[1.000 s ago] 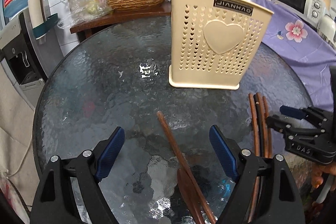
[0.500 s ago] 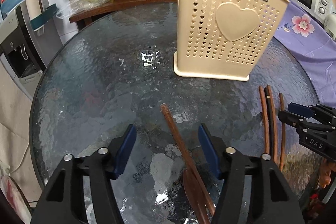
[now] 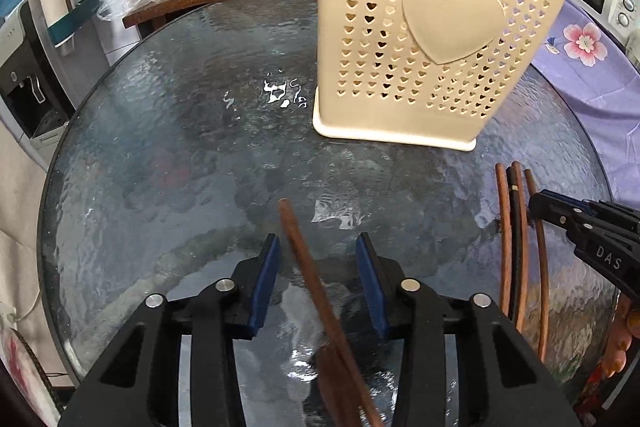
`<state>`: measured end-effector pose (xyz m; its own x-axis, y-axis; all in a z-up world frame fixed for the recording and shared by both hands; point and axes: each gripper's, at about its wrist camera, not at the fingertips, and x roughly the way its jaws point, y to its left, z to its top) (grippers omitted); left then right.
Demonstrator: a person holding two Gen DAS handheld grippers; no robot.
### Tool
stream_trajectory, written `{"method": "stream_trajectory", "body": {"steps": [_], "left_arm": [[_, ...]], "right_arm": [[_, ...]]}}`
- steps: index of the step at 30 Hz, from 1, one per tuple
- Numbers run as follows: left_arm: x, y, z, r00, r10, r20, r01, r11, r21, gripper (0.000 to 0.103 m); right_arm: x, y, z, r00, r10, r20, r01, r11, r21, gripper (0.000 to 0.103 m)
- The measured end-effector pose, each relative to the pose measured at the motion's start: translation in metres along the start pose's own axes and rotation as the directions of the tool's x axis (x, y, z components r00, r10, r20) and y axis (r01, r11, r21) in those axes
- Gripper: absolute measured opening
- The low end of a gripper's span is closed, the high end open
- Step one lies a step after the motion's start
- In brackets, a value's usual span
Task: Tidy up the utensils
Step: 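Grasp a wooden chopstick with the left tool while the right tool grasps another wooden chopstick, then lift both wooden chopsticks and carry them above the beige holder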
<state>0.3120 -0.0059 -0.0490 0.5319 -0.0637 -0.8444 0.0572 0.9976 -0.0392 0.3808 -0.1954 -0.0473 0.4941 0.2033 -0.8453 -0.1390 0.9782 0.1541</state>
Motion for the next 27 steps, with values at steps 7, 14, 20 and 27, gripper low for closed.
{"method": "stream_trajectory", "body": {"steps": [7,14,20,27], "left_arm": [[0.002,-0.005,0.003,0.999,-0.031,-0.009,0.031,0.999,-0.037,0.024],[0.001,-0.017,0.001,0.999,-0.038,-0.013,0.037,0.999,-0.037,0.015],[0.001,-0.018,0.001,0.999,-0.042,-0.009,0.042,0.997,-0.057,0.008],[0.002,-0.014,0.002,0.998,-0.064,-0.003,0.064,0.993,-0.102,0.007]], "right_arm": [[0.008,-0.006,0.012,1.0,0.01,-0.005,-0.01,1.0,0.023,0.009],[0.014,-0.008,0.018,1.0,0.011,0.0,-0.011,1.0,0.02,0.009],[0.013,-0.005,0.013,1.0,0.013,0.01,-0.013,1.0,0.008,0.009],[0.007,-0.012,0.012,0.998,0.045,0.047,-0.046,0.999,0.021,0.008]]}}
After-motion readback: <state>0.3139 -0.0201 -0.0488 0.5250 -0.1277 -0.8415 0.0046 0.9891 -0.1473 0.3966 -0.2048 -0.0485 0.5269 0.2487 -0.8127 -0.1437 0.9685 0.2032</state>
